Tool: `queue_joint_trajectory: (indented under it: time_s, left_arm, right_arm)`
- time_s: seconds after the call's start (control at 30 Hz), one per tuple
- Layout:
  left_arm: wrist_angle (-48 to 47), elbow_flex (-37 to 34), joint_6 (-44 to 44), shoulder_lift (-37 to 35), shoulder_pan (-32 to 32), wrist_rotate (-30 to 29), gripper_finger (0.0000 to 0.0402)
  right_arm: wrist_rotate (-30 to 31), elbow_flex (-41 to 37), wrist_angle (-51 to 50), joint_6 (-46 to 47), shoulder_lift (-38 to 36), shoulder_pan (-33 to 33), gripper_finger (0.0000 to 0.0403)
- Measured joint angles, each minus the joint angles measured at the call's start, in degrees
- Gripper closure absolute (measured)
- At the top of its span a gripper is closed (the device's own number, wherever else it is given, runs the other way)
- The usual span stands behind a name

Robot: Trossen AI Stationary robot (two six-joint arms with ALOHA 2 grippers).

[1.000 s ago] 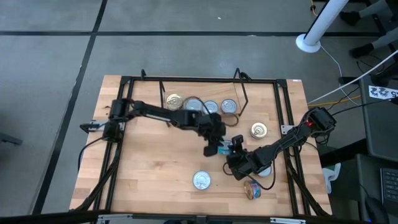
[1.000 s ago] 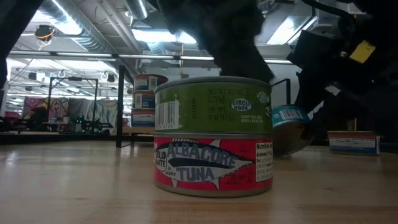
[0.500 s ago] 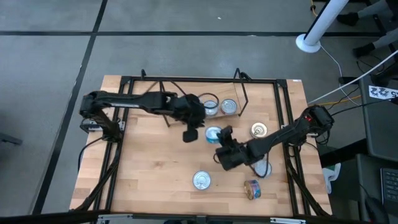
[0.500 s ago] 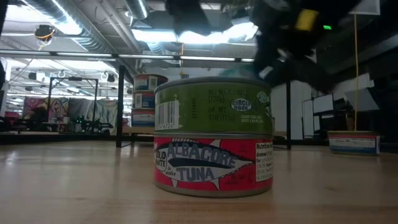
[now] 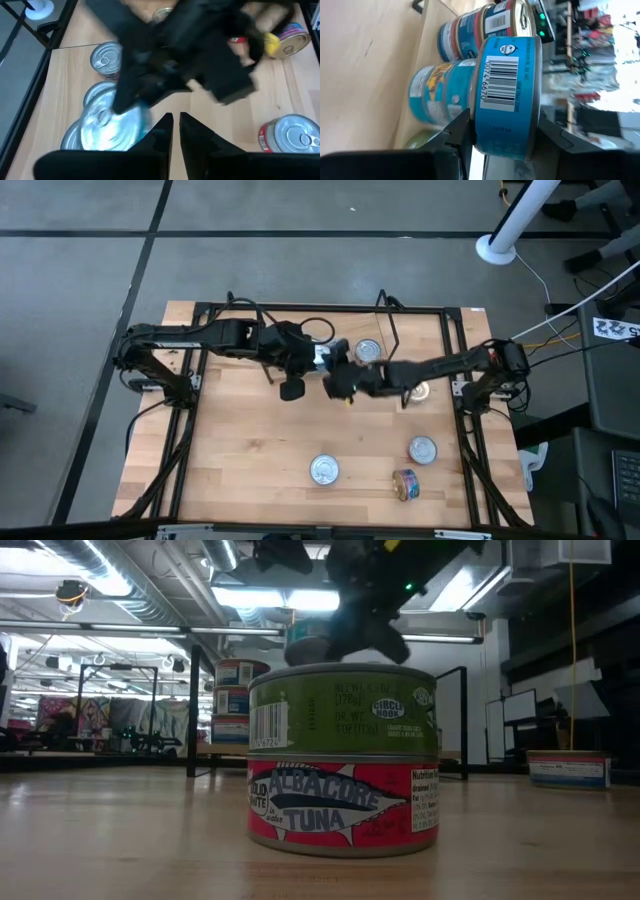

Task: Stack canned seafood by type on shelf
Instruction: Stack the yellow blue tuna can on top of the other yellow blue tuna cans on the shelf

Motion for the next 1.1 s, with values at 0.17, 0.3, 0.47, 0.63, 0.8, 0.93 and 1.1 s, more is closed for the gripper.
queue_joint_trajectory:
  time_s: [0.17,0.3,0.47,0.63,0.8,0.93,1.1]
  left_arm:
    - [0.02,-0.02,0.92,0.04,0.2,-0.06,0.0375]
    - [0.06,-0.04,1.57,0.07,0.22,-0.12,0.0373]
    - [0.09,-0.04,1.63,0.09,0.22,-0.12,0.0377]
    - [0.19,-0.04,1.61,0.11,0.22,-0.1,0.038]
    - [0.5,-0.04,1.4,0.11,0.22,-0.1,0.0375]
    - [0.54,-0.04,1.17,0.11,0.22,-0.09,0.0377]
    - [0.57,-0.04,1.15,0.11,0.22,-0.05,0.038]
  right_arm:
    - [-9.51,-0.02,1.33,-0.88,0.0,-5.99,0.0265]
    - [-13.08,-0.01,1.5,-1.01,0.0,-9.36,0.0265]
    - [-18.47,-0.02,1.77,-1.04,0.0,-11.78,0.0265]
    - [-20.35,-0.02,2.59,-1.36,0.0,-12.35,0.0265]
    - [-22.73,-0.02,2.96,-2.45,0.0,-12.58,0.0265]
    - [-22.86,-0.02,2.97,-2.45,0.0,-13.11,0.0265]
    - [-24.13,-0.02,3.43,-2.43,0.0,-14.04,0.0265]
